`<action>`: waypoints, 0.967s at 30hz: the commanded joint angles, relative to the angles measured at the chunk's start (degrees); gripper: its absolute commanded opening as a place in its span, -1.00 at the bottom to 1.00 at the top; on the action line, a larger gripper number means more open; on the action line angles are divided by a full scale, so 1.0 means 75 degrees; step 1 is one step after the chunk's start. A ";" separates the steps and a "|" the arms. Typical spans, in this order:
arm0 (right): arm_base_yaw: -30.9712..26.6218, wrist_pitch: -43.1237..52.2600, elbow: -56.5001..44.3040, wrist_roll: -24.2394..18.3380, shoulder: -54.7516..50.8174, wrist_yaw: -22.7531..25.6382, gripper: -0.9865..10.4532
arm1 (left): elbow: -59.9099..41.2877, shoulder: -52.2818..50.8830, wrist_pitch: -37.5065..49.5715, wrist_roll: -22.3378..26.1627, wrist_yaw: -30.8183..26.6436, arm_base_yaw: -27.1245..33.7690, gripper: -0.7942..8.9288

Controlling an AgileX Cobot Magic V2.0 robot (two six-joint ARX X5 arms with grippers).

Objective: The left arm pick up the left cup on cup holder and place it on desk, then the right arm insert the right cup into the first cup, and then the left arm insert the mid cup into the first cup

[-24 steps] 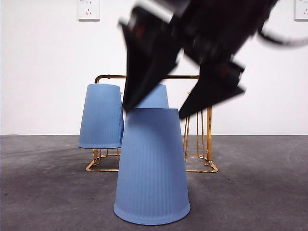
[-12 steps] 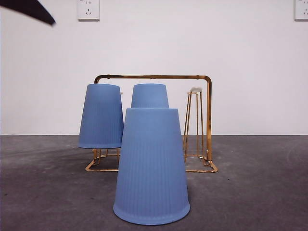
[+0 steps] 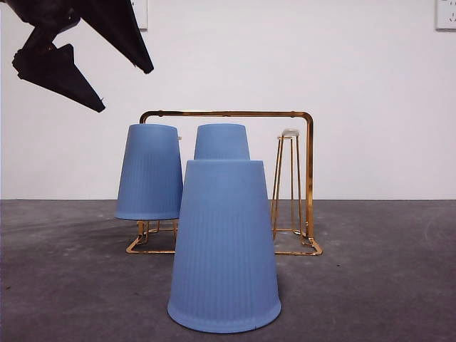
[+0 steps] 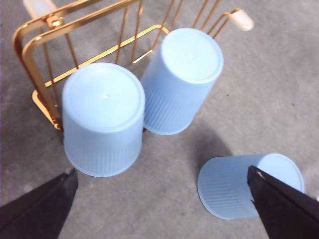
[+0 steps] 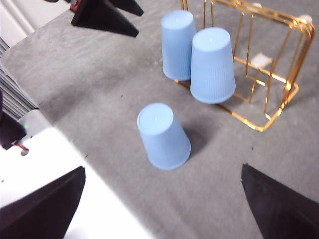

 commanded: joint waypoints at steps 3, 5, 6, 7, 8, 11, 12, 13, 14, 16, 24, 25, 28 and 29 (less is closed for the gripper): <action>0.0052 0.0038 0.0050 0.0227 -0.0256 0.0058 0.04 | 0.0143 0.0017 0.0411 0.0102 0.0000 -0.0006 0.39; 0.0052 0.0055 0.0050 0.0227 -0.0321 0.0058 0.04 | 0.0143 0.0108 0.0481 0.0108 -0.0149 0.0012 0.39; 0.0050 0.0055 0.0050 0.0227 -0.0321 0.0058 0.04 | 0.0143 0.0189 0.0513 0.0108 -0.0178 0.0012 0.39; 0.0050 0.0055 0.0050 0.0227 -0.0321 0.0058 0.04 | 0.0143 0.0283 0.0574 0.0102 -0.0172 0.0012 0.39; 0.0050 0.0055 0.0050 0.0227 -0.0321 0.0061 0.04 | 0.0143 0.0399 0.0682 0.0102 -0.0172 0.0012 0.39; 0.0050 0.0076 0.0050 0.0227 -0.0318 0.0137 0.04 | 0.0143 0.0761 0.1201 0.0035 -0.0239 0.0012 0.39; 0.0050 0.0076 0.0050 0.0227 -0.0318 0.0140 0.04 | 0.0143 0.0883 0.1373 -0.0017 -0.0248 0.0012 0.39; 0.0050 0.0076 0.0050 0.0227 -0.0318 0.0149 0.04 | 0.0143 0.1003 0.1530 -0.0061 -0.0251 0.0015 0.39; 0.0052 0.0076 0.0050 0.0230 -0.0318 0.0181 0.04 | 0.0143 0.1093 0.1635 -0.0085 -0.0251 0.0015 0.39; 0.0050 0.0073 0.0050 0.0227 -0.0318 0.0198 0.04 | 0.0143 0.1285 0.1845 -0.0096 -0.0283 0.0012 0.39; 0.0050 0.0073 0.0050 0.0227 -0.0318 0.0289 0.04 | 0.0143 0.1795 0.2323 -0.0102 -0.0309 0.0015 0.32; 0.0050 0.0073 0.0050 0.0227 -0.0318 0.0338 0.04 | 0.0143 0.1845 0.2355 -0.0099 -0.0309 0.0015 0.24; 0.0050 0.0070 0.0050 0.0224 -0.0318 0.0469 0.04 | 0.0143 0.1909 0.2358 -0.0099 -0.0306 0.0015 0.10; 0.0050 0.0070 0.0050 0.0227 -0.0318 0.0475 0.04 | 0.0143 0.1915 0.2355 -0.0099 -0.0306 0.0015 0.05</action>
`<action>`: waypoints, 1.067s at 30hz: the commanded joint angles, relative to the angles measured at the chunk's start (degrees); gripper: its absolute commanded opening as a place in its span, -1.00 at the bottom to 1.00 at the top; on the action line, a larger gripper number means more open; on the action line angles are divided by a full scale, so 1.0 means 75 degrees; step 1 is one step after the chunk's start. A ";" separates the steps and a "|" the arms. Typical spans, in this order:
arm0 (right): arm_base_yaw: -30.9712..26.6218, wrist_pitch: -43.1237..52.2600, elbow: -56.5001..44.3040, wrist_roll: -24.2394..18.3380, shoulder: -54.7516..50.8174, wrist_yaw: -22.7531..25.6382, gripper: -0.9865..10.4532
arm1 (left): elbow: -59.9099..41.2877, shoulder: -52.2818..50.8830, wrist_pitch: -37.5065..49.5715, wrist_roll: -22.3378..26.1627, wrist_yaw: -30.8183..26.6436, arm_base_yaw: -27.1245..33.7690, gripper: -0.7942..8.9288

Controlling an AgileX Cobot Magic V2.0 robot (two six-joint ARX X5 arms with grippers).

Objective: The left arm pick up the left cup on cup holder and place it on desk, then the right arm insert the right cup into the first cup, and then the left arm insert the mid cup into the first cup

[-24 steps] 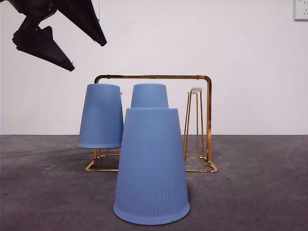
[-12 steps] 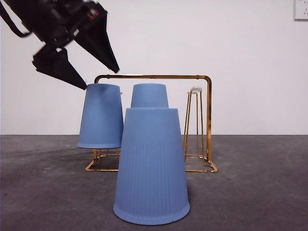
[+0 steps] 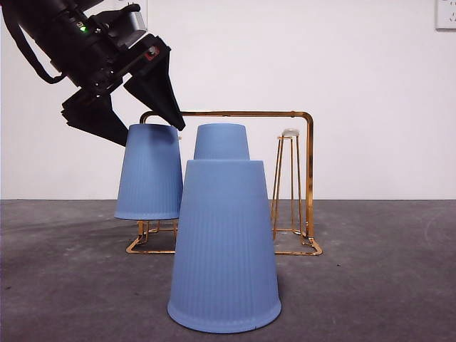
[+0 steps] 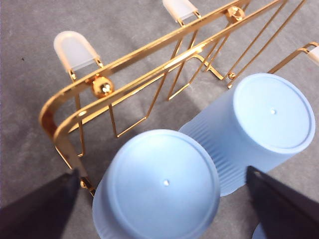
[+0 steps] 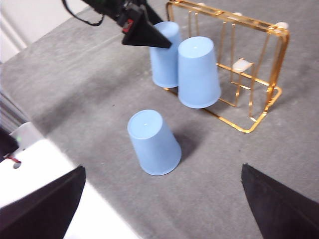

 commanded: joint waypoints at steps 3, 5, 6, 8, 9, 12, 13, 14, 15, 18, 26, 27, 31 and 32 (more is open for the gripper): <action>0.0050 0.0102 0.0052 0.0076 0.0023 0.0050 0.04 | 0.0140 0.0154 0.0079 -0.0006 0.0006 -0.0023 -0.13; 0.0050 0.0102 0.0052 0.0076 0.0023 0.0061 0.04 | 0.0140 0.0154 0.0079 -0.0009 0.0006 -0.0023 -0.15; 0.0050 0.0102 0.0052 0.0076 0.0023 0.0079 0.04 | 0.0143 0.0154 0.0082 -0.0009 0.0006 -0.0023 -0.15; 0.0050 0.0102 0.0052 0.0076 0.0023 0.0079 0.04 | 0.0146 0.0152 0.0096 -0.0009 0.0006 -0.0023 -0.15; 0.0050 0.0102 0.0052 0.0079 0.0023 0.0079 0.04 | 0.0157 0.0152 0.0093 -0.0015 0.0006 -0.0023 -0.15; 0.0050 0.0102 0.0052 0.0085 0.0023 0.0082 0.04 | 0.0187 0.0152 0.0085 -0.0015 0.0006 -0.0023 -0.21; 0.0050 0.0102 0.0052 0.0087 0.0023 0.0082 0.04 | 0.0189 0.0146 0.0085 -0.0015 0.0006 -0.0023 -0.22; 0.0050 0.0102 0.0052 0.0093 0.0023 0.0082 0.04 | 0.0192 0.0137 0.0085 -0.0015 0.0006 -0.0023 -0.22; 0.0050 0.0102 0.0052 0.0117 0.0023 0.0079 0.04 | 0.0192 0.0137 0.0085 -0.0012 0.0006 -0.0023 -0.22; 0.0050 0.0102 0.0052 0.0189 0.0023 0.0079 0.04 | 0.0198 0.0105 0.0085 -0.0012 0.0006 -0.0023 -0.22; 0.0050 0.0102 0.0052 0.0204 0.0023 0.0079 0.04 | 0.0201 -0.0198 0.0082 -0.0012 0.0003 -0.0023 -0.24; 0.0050 0.0102 0.0052 0.0210 0.0023 0.0079 0.04 | 0.0201 -0.0262 0.0082 -0.0009 0.0003 -0.0023 -0.28; 0.0050 0.0102 0.0052 0.0216 0.0023 0.0079 0.04 | 0.0201 -0.0530 0.0082 -0.0009 -0.0023 -0.0023 -0.32; 0.0050 0.0102 0.0052 0.0219 0.0023 0.0079 0.04 | 0.0201 -0.0624 0.0079 -0.0006 -0.0023 -0.0023 -0.32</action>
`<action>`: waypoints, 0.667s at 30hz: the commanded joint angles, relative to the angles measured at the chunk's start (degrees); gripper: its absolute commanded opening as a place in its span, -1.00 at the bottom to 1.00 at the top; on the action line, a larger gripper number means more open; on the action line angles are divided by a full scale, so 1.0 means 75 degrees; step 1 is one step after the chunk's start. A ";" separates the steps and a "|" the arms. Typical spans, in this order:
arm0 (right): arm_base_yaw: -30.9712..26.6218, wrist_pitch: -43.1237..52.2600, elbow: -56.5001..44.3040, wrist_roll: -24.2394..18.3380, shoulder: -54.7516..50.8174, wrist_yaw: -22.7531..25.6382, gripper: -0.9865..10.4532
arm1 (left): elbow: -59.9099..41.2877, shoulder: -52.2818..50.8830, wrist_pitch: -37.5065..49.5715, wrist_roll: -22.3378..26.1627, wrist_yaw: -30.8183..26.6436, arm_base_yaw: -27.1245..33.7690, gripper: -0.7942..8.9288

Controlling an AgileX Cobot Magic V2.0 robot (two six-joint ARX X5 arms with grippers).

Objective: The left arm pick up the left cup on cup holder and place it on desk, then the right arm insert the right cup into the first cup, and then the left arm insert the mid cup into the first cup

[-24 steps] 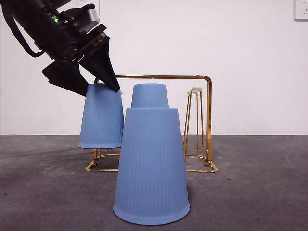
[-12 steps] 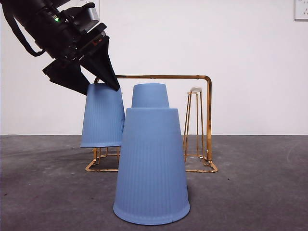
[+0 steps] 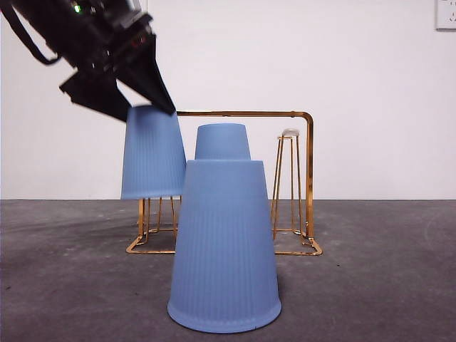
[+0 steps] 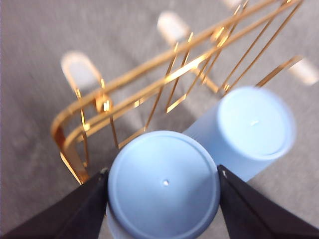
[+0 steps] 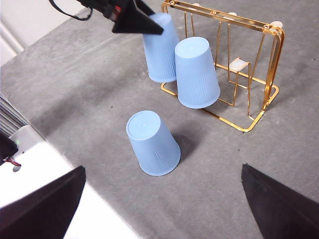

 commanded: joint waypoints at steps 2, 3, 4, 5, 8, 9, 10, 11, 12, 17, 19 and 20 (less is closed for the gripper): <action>0.0052 0.0102 0.0052 0.0096 0.0023 0.0032 0.04 | 0.0172 -0.0236 0.0079 -0.0006 -0.0015 -0.0023 -0.32; 0.0050 0.0099 0.0052 0.0096 0.0023 0.0035 0.04 | 0.0172 -0.0367 0.0076 -0.0006 -0.0015 -0.0023 -0.32; 0.0050 0.0096 0.0050 0.0093 0.0023 0.0035 0.04 | 0.0172 -0.0481 0.0073 -0.0006 -0.0015 -0.0023 -0.32; 0.0050 0.0096 0.0052 0.0093 0.0023 0.0035 0.04 | 0.0172 -0.0600 0.0073 -0.0006 -0.0015 -0.0023 -0.32; 0.0050 0.0096 0.0052 0.0093 0.0023 0.0035 0.04 | 0.0172 -0.1064 0.0052 -0.0003 -0.0055 -0.0023 -0.32; 0.0050 0.0093 0.0052 0.0093 0.0023 0.0032 0.04 | 0.0172 -0.1256 0.0041 -0.0003 -0.0137 -0.0023 -0.32; 0.0050 0.0093 0.0052 0.0093 0.0023 0.0035 0.04 | 0.0172 -0.1431 0.0026 -0.0003 -0.0230 -0.0023 -0.32; 0.0050 0.0093 0.0050 0.0093 0.0023 0.0035 0.04 | 0.0175 -0.1591 0.0017 -0.0003 -0.0277 -0.0023 -0.32; 0.0050 0.0093 0.0050 0.0093 0.0023 0.0035 0.04 | 0.0172 -0.1818 0.0003 -0.0003 -0.0297 -0.0023 -0.32; 0.0050 0.0093 0.0050 0.0093 0.0023 0.0038 0.04 | 0.0172 -0.2763 -0.0245 -0.0169 -0.0291 -0.0032 -0.32; 0.0050 0.0093 0.0050 0.0093 0.0023 0.0038 0.04 | 0.0172 -0.3133 -0.0495 -0.0297 -0.0216 -0.0108 -0.32; 0.0050 0.0093 0.0050 0.0093 0.0023 0.0038 0.04 | 0.0175 -0.3290 -0.0659 -0.0332 -0.0160 -0.0163 -0.32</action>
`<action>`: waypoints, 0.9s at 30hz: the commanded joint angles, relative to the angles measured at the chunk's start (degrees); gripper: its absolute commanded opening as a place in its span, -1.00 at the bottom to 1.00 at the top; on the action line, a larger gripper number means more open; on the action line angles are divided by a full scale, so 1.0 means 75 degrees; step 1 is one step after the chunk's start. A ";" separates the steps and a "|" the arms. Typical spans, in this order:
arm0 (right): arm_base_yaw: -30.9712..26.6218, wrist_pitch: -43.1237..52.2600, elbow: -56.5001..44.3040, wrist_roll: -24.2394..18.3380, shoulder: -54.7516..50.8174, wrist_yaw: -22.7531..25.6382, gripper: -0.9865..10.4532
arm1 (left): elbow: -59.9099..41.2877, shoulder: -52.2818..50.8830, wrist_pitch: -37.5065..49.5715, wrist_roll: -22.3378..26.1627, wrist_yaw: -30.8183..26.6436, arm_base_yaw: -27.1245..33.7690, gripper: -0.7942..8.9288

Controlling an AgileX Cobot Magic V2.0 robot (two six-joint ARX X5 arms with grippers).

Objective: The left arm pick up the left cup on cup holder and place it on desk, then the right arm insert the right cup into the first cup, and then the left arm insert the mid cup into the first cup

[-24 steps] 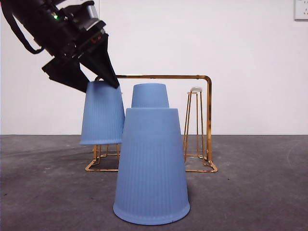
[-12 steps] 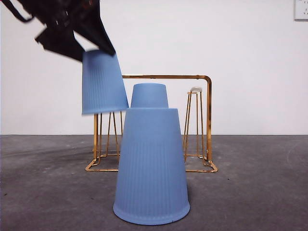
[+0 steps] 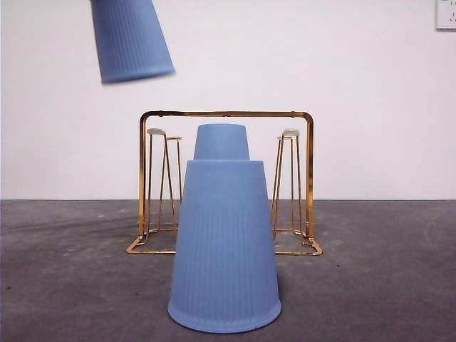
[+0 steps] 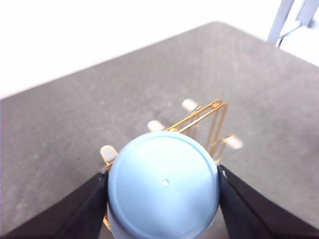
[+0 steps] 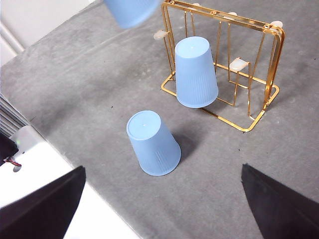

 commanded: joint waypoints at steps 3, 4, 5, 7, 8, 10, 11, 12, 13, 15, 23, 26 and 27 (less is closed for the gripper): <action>0.0050 0.0093 0.0050 0.0082 0.0023 0.0038 0.04 | 0.0172 -0.0635 -0.0769 -0.0338 0.0335 -0.0399 -0.32; 0.0052 0.0093 0.0050 0.0079 0.0023 0.0035 0.04 | 0.0175 -0.0740 -0.0982 -0.0335 0.0472 -0.0522 -0.32; 0.0052 0.0093 0.0050 0.0079 0.0023 0.0035 0.04 | 0.0172 -0.0825 -0.1177 -0.0344 0.0583 -0.0659 -0.32; 0.0052 0.0093 0.0050 0.0079 0.0023 0.0035 0.04 | 0.0172 -0.0918 -0.1451 -0.0388 0.0682 -0.0959 -0.32; 0.0050 0.0093 0.0050 0.0079 0.0023 0.0035 0.04 | 0.0172 -0.0935 -0.1568 -0.0391 0.0697 -0.1134 -0.32; 0.0050 0.0090 0.0050 0.0082 0.0023 0.0035 0.04 | 0.0169 -0.0930 -0.1664 -0.0434 0.0688 -0.1460 -0.32; 0.0052 0.0090 0.0050 0.0082 0.0023 0.0035 0.04 | 0.0169 -0.0906 -0.1664 -0.0452 0.0685 -0.1626 -0.31; 0.0052 0.0090 0.0050 0.0082 0.0023 0.0035 0.04 | 0.0169 -0.0866 -0.1641 -0.0452 0.0653 -0.1760 -0.31; 0.0050 0.0090 0.0050 0.0082 0.0023 0.0038 0.04 | 0.0169 -0.0816 -0.1614 -0.0449 0.0562 -0.1923 -0.31; 0.0050 0.0090 0.0050 0.0082 0.0023 0.0038 0.04 | 0.0169 -0.0662 -0.1577 -0.0449 0.0364 -0.2218 -0.31; 0.0050 0.0070 0.0050 0.0082 0.0023 0.0178 0.04 | 0.0166 0.0332 -0.1308 -0.0329 -0.0015 -0.3171 -0.31; 0.0050 0.0067 0.0047 0.0082 0.0023 0.0178 0.04 | 0.0166 0.0650 -0.0991 -0.0274 -0.0274 -0.3369 -0.29; 0.0052 0.0067 0.0047 0.0082 0.0023 0.0178 0.04 | 0.0166 0.0734 -0.0938 -0.0265 -0.0315 -0.3413 -0.25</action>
